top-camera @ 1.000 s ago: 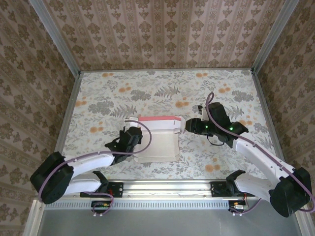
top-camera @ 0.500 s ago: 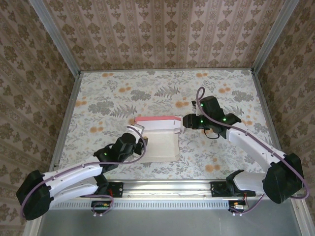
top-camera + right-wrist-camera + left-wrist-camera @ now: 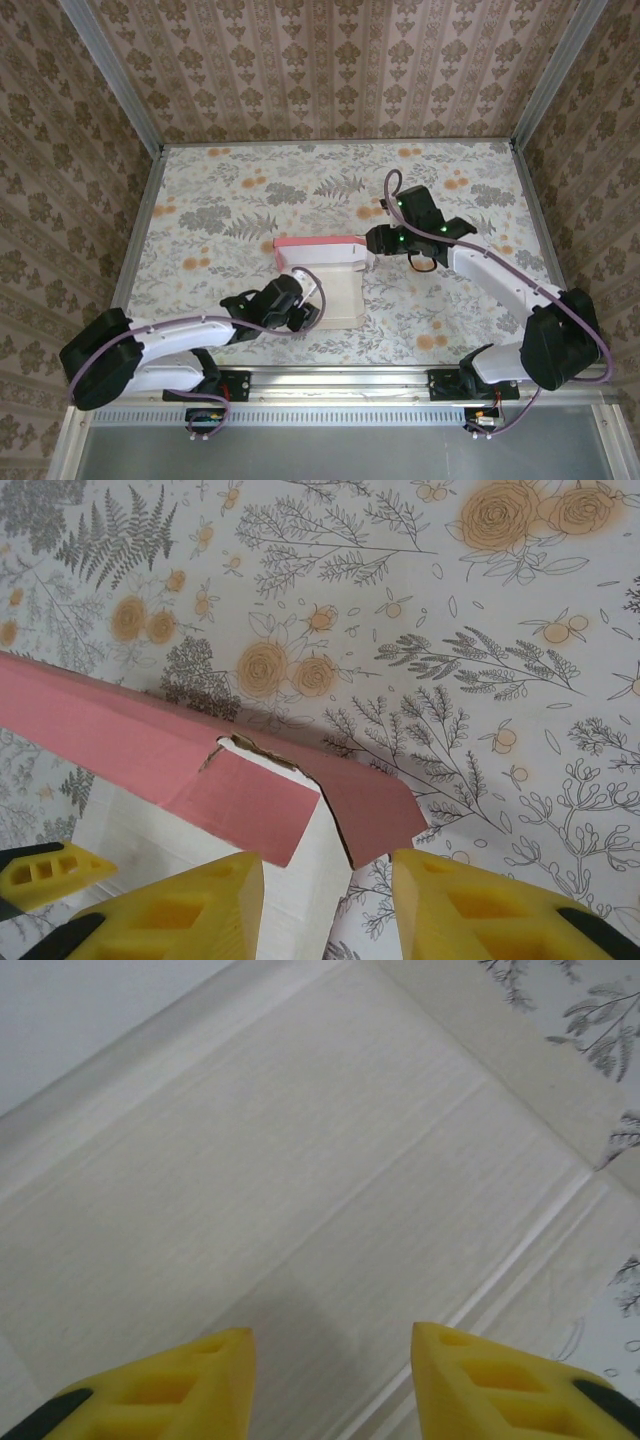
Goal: Fold the paper box
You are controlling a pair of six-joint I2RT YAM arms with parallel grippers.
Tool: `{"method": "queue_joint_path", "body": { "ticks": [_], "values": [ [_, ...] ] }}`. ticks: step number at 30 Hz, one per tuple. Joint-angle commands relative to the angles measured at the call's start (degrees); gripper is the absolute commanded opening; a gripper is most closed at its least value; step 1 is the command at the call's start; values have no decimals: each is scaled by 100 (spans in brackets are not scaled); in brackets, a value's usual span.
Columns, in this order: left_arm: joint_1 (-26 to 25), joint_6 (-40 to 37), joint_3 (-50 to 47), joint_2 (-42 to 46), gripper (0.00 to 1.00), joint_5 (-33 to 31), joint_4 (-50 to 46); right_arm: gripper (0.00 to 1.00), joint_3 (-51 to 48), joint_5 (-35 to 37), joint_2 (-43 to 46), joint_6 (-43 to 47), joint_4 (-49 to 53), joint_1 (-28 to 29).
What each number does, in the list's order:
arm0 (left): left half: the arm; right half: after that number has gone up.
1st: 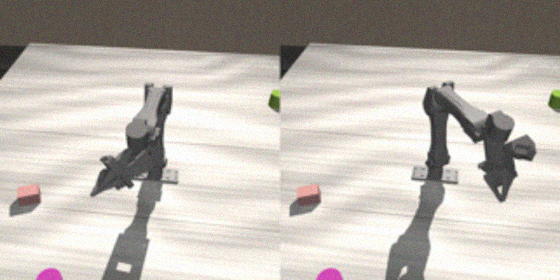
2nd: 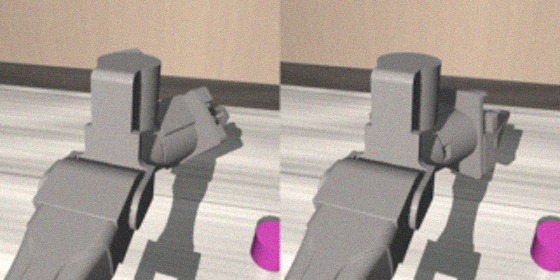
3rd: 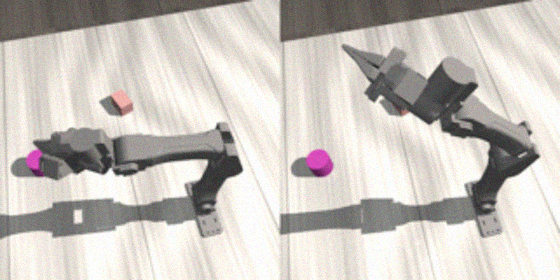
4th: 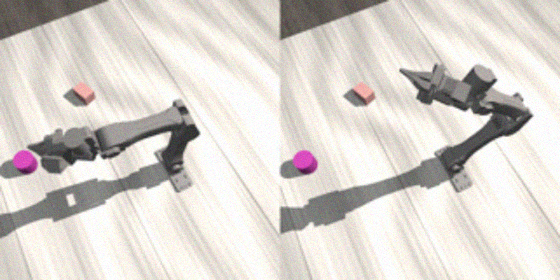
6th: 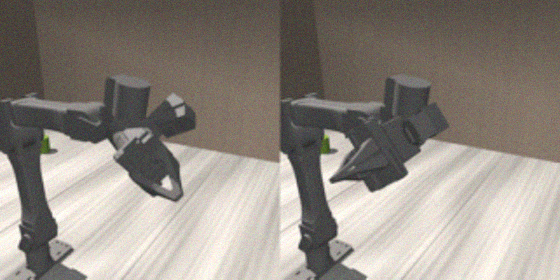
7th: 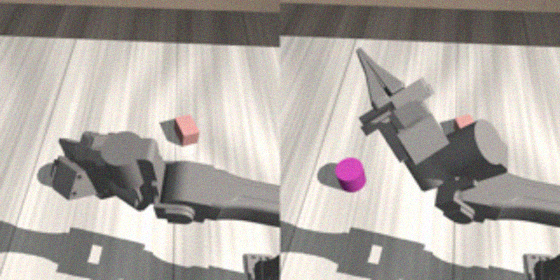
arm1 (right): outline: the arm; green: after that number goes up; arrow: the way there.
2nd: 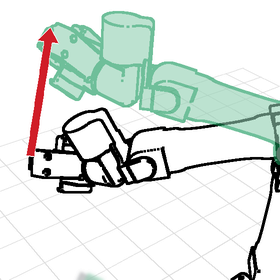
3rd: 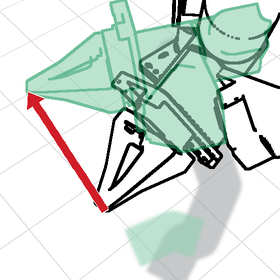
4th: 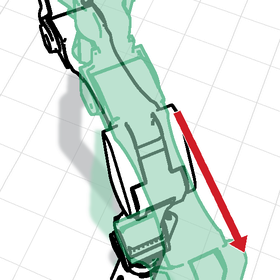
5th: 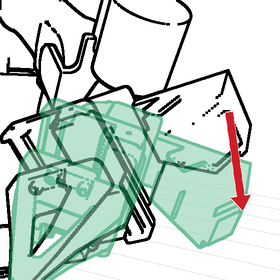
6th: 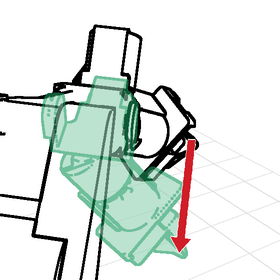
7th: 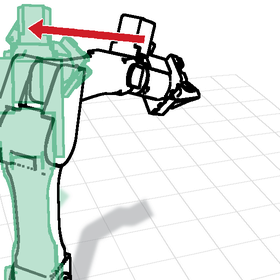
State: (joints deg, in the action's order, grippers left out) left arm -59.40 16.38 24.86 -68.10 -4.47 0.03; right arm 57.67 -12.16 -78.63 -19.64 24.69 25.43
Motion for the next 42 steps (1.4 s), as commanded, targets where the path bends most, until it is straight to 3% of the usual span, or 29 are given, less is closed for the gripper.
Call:
{"method": "queue_joint_path", "body": {
  "ticks": [1, 12, 26, 42],
  "values": [
    [-72, -128, 233, -126, 48, 276, 41, 40, 268, 84, -244, 227, 166, 7],
    [-82, -118, 326, -394, 52, 421, -38, 33, 596, 48, -758, 466, 278, 15],
    [-90, -67, 558, -913, 52, 377, -204, 13, 609, -110, -693, 505, 402, 110],
    [-167, -96, 744, -1283, 47, 263, -388, 6, 865, -765, -534, 598, 513, 234]
  ]
}}
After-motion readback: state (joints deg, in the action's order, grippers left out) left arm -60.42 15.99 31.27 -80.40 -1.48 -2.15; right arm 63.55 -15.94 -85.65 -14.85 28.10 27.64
